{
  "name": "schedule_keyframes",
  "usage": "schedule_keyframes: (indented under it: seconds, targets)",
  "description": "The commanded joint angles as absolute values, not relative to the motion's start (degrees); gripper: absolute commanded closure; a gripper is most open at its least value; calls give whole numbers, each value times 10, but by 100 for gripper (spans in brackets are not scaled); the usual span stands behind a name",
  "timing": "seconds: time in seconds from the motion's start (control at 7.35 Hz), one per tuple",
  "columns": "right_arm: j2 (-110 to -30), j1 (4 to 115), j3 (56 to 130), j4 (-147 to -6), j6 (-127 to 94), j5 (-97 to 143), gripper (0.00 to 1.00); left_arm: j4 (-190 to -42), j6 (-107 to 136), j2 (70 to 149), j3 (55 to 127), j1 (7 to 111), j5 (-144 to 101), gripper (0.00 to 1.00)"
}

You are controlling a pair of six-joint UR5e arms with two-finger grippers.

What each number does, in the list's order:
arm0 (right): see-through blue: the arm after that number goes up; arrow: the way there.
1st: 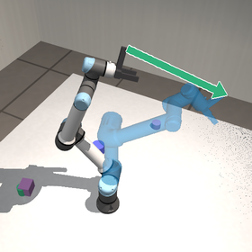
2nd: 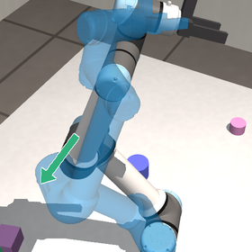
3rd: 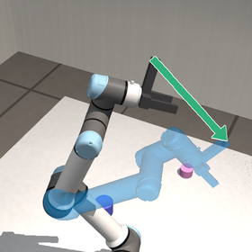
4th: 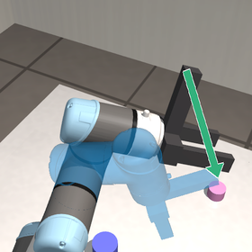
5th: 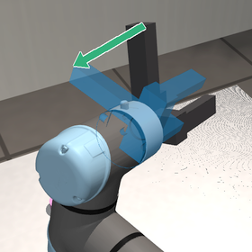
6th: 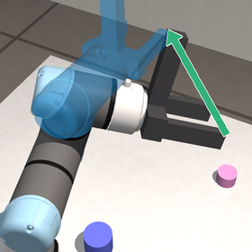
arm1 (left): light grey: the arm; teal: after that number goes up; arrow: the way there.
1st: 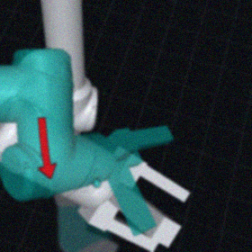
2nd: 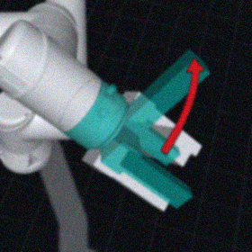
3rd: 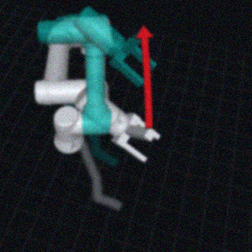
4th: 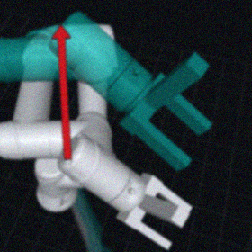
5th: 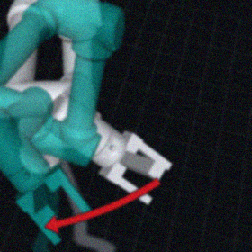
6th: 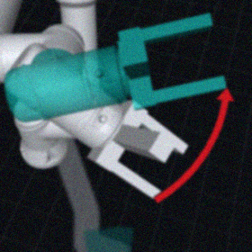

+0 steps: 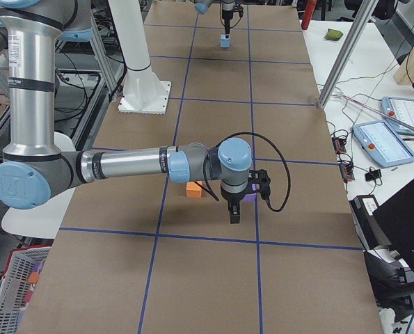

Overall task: Place blue block between orange and purple blocks
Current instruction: 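Lower the left gripper onto the light blue cube and close it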

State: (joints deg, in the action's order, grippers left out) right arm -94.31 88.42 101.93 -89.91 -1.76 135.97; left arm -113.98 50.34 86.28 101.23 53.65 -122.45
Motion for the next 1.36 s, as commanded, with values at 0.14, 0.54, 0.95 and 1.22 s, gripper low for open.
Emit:
schedule_keyframes:
  seconds: [0.14,0.54,0.95,1.22]
  targets:
    - [-943,884,1019,-899,-17,1359,0,-1141,504,861,1003,505,-1210,0]
    - [-943,884,1020,-899,-17,1359,0,-1142,502,866,989,503,-1210,9]
    - [-942,884,1020,-899,-17,1359,0,-1141,503,867,992,505,-1210,99]
    - [-940,884,1020,-900,-17,1359,0,-1126,503,863,1038,511,-1218,100]
